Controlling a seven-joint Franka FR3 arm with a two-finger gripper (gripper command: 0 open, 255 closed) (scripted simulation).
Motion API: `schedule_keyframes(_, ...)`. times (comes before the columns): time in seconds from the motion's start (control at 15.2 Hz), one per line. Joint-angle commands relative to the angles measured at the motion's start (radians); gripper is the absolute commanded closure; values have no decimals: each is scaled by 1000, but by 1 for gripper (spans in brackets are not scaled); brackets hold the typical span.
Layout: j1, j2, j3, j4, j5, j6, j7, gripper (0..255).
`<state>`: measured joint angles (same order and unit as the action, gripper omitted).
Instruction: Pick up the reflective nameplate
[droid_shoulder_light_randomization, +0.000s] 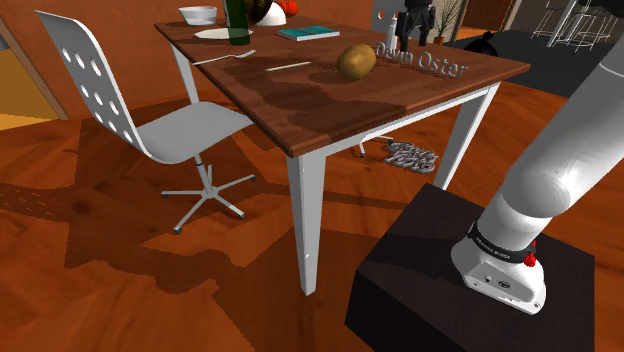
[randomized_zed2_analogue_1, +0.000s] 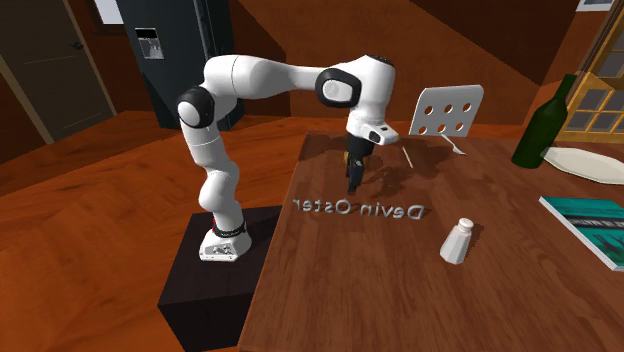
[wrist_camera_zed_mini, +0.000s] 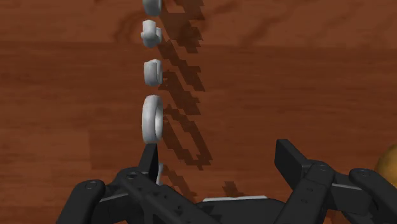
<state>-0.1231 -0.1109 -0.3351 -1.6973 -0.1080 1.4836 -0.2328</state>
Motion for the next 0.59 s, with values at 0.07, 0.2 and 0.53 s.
schedule_keyframes(0.07, -35, 134, -48, 144, 43, -45, -66, 0)
schedule_keyframes(0.2, -67, 231, -74, 249, 79, -79, -109, 0)
schedule_keyframes(0.53, -66, 217, -71, 178, 74, -21, -102, 0)
